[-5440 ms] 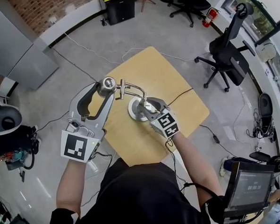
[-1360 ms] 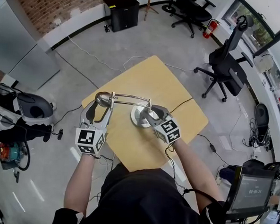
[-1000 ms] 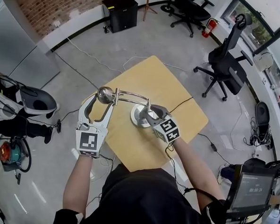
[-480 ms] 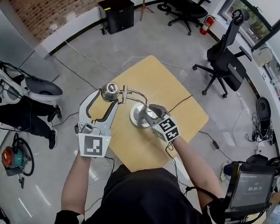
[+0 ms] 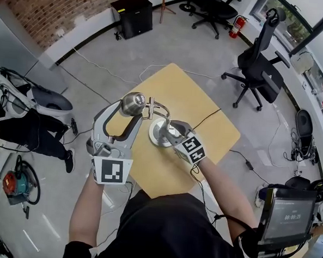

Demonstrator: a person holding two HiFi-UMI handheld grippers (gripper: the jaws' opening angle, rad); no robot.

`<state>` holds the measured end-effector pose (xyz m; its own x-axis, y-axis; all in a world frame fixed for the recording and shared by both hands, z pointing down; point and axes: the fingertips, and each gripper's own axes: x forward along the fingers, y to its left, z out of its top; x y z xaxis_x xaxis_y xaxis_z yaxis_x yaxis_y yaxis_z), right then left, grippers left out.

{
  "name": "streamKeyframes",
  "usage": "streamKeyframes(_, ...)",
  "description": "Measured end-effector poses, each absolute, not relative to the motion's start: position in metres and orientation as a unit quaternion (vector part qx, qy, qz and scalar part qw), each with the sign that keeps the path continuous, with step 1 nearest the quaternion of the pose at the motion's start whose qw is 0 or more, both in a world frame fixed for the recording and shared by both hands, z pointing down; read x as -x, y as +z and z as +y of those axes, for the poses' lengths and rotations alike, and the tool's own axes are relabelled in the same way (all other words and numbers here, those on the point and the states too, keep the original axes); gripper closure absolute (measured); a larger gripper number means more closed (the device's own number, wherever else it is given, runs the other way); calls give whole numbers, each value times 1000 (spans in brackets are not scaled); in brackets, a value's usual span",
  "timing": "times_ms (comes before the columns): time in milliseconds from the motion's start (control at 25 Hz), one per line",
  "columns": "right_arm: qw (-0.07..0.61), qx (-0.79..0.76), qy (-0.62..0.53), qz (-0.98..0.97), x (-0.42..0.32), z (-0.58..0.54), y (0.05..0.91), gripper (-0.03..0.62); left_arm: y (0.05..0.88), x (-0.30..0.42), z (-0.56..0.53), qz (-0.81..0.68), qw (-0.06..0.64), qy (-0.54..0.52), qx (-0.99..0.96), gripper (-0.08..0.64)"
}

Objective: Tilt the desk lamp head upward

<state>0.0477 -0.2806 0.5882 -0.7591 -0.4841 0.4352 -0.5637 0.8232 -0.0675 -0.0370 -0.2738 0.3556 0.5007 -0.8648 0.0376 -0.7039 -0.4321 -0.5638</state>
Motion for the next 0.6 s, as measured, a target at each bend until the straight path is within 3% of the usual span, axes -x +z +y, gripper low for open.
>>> streamKeyframes(600, 208, -276, 95, -934, -43, -280, 588, 454, 338, 2, -270, 425, 330, -181, 823, 311)
